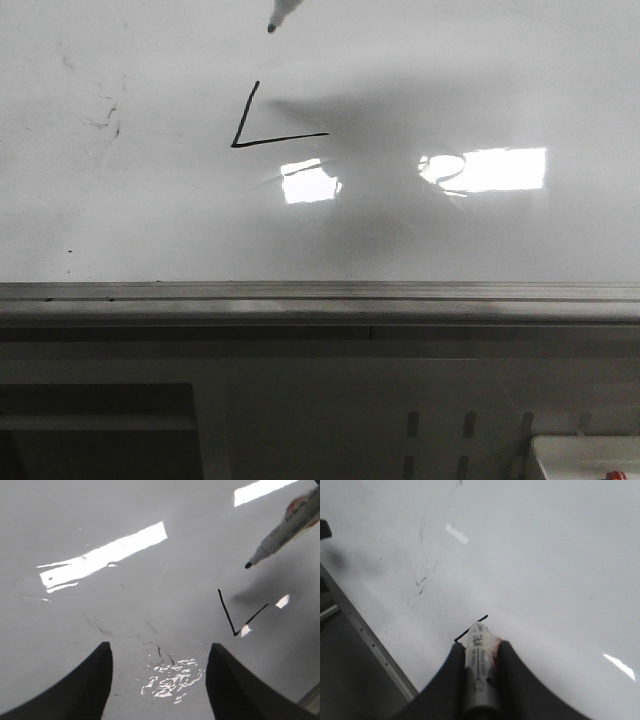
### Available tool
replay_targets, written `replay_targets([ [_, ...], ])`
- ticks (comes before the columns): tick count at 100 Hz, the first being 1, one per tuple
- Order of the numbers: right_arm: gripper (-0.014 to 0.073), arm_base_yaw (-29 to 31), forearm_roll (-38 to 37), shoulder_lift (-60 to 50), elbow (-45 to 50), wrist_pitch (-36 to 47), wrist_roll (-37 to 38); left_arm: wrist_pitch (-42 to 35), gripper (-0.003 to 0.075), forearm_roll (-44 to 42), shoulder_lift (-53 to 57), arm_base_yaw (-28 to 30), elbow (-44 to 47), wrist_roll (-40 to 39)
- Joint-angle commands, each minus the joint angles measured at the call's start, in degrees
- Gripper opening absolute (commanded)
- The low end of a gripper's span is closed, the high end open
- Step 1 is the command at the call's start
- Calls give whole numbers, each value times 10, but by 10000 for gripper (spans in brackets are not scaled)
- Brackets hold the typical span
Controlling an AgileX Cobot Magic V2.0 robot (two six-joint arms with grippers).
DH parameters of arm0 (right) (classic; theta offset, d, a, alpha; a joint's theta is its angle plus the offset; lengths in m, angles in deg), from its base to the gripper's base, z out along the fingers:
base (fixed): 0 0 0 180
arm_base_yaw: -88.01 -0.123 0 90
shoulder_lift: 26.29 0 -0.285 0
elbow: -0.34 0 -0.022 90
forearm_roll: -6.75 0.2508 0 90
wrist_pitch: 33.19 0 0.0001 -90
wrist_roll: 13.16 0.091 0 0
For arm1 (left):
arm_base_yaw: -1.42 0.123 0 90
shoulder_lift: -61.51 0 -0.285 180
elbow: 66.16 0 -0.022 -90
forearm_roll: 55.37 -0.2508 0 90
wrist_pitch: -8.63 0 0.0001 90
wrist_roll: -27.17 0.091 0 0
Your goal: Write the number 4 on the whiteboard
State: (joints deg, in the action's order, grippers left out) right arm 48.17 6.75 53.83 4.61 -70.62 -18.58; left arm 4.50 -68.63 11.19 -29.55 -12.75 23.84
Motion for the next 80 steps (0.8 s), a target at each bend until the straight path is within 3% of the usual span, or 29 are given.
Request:
replay_targets([
  [1, -64, 4, -14, -2, -22, 54, -6, -42, 386, 7, 3, 1, -16, -6],
  [37, -64, 14, -17, 21, -15, 37, -6, -42, 386, 7, 3, 1, -16, -6],
  [80, -64, -1, 28, 20, 81, 13, -6, -41, 386, 6, 3, 1, -16, -6],
])
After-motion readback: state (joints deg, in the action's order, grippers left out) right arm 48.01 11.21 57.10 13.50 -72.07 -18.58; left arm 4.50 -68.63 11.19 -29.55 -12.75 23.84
